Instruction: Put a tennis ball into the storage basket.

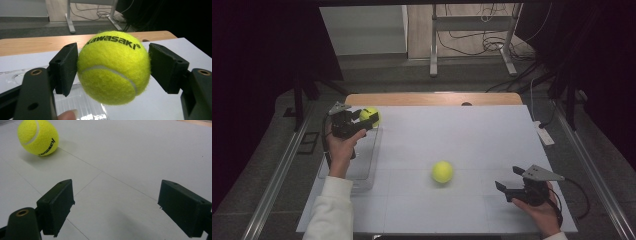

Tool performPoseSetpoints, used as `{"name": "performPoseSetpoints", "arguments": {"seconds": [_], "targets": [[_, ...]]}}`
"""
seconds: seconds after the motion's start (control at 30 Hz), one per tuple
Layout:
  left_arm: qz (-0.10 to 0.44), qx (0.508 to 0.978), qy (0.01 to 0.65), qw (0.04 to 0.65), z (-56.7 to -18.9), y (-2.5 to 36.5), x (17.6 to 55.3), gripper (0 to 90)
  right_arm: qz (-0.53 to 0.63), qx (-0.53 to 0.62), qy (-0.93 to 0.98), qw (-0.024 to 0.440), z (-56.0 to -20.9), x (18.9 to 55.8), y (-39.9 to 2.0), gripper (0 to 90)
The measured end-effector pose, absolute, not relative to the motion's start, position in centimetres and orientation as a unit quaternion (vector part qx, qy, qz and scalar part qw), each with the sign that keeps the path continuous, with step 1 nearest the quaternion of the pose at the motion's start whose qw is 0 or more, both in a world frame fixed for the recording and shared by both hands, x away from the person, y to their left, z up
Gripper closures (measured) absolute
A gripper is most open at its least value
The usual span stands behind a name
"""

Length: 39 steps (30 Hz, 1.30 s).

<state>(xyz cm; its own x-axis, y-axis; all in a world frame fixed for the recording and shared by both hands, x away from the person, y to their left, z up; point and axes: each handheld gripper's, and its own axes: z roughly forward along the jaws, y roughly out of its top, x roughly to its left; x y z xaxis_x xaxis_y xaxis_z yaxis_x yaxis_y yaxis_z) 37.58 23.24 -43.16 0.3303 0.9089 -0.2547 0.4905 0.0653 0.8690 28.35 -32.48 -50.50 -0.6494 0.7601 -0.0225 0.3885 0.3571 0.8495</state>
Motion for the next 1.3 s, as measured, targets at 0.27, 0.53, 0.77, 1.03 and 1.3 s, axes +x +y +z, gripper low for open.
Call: {"name": "performPoseSetpoints", "arguments": {"seconds": [0.27,0.53,0.77,1.03,1.3], "targets": [[0.220,0.645,0.550,0.482,-43.7,23.8,37.9,27.8,0.438,0.360,0.796,0.212,-50.5,28.4,-32.5,13.3],[0.222,0.642,0.563,0.471,-44.4,24.5,38.3,27.8,0.437,0.360,0.796,0.213,-50.5,28.4,-32.5,13.3],[0.224,0.641,0.572,0.461,-44.8,25.0,38.7,27.7,0.436,0.361,0.796,0.213,-50.5,28.4,-32.5,13.3],[0.223,0.640,0.584,0.446,-45.7,25.6,39.3,27.7,0.437,0.361,0.796,0.211,-50.5,28.4,-32.5,13.3],[0.222,0.645,0.590,0.432,-46.3,25.9,39.6,27.7,0.437,0.361,0.796,0.211,-50.6,28.4,-32.5,13.3]]}}
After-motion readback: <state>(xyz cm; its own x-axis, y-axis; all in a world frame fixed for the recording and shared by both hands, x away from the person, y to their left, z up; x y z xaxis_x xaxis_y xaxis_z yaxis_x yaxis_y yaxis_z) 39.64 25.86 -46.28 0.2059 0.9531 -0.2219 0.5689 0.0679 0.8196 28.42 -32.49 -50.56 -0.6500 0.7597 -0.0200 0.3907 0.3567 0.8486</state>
